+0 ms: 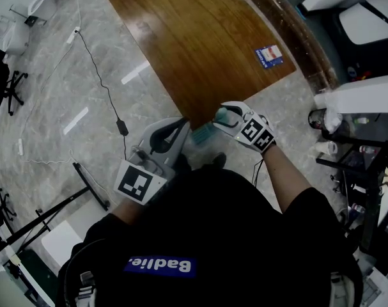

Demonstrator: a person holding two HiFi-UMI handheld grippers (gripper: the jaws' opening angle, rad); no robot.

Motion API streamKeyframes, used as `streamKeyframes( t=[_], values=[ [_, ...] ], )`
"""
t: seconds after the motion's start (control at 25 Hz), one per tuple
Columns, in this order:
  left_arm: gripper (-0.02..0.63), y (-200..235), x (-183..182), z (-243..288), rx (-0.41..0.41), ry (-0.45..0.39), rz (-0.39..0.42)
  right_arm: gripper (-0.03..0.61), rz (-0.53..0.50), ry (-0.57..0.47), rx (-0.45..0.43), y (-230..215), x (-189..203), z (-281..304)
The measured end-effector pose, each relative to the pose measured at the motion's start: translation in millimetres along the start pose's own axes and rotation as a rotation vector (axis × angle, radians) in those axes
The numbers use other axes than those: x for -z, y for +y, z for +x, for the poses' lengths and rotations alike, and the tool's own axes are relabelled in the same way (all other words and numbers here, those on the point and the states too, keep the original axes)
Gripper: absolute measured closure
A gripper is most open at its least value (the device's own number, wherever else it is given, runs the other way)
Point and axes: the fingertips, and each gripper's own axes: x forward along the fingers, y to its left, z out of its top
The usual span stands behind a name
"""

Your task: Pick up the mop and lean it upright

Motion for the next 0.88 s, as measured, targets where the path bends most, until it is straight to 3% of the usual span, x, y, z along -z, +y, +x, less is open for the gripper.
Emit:
streamKeyframes(
  t=[0.88],
  values=[
    [0.595,-2,12,2,0.029,0.019,-0.025,0.333,0.001,0.01,-0.016,21,2,1]
  ],
)
